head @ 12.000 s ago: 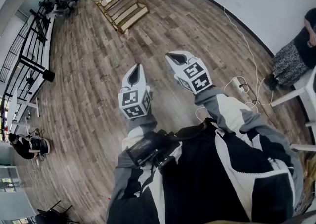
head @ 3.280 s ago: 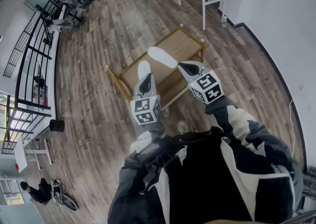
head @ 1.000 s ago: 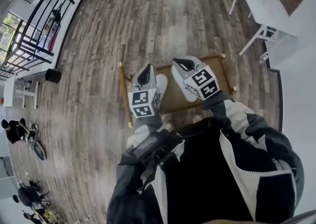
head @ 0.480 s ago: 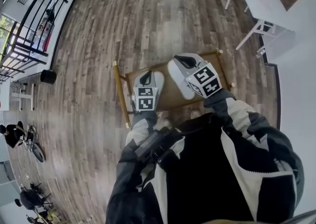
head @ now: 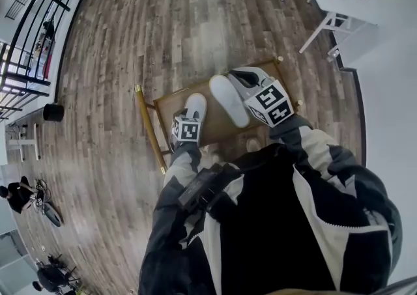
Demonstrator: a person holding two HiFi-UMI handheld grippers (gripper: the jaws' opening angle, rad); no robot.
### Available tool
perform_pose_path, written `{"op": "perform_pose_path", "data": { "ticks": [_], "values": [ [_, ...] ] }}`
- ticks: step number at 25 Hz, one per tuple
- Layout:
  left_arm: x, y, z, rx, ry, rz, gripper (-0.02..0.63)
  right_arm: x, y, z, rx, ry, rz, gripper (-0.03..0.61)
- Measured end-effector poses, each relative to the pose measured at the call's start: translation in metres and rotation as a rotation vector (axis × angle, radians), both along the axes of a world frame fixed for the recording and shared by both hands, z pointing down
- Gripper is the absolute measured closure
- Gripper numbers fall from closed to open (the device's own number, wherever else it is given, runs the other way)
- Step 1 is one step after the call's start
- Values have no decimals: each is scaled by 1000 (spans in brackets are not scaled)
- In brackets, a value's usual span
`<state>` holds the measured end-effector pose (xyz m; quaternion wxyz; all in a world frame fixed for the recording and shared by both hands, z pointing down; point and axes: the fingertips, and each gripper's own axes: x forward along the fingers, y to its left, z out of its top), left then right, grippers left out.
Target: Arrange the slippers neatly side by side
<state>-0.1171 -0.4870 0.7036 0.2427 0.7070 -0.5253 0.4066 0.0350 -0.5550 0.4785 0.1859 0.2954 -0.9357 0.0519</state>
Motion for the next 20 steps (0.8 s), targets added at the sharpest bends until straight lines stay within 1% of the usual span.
{"op": "perform_pose_path", "data": {
  "ticks": [4,6,9,17,18,20],
  "values": [
    [-3,7,24,-59,-11,5,417,11,-2,3,-10,8,34,574],
    [-5,13,33,-99,-13,22,376,12,0,2,-9,10,41,573],
    [-2,15,46,-137,-20,35,364,19,-4,5,-15,17,49,574],
    [8,14,61,-175,4,48,370,28,-7,8,-16,25,66,573],
    [7,14,61,-172,2,44,385,28,-7,8,-17,26,68,574],
    [3,13,61,-163,-7,35,455,31,-7,10,-14,31,72,573]
  ]
}}
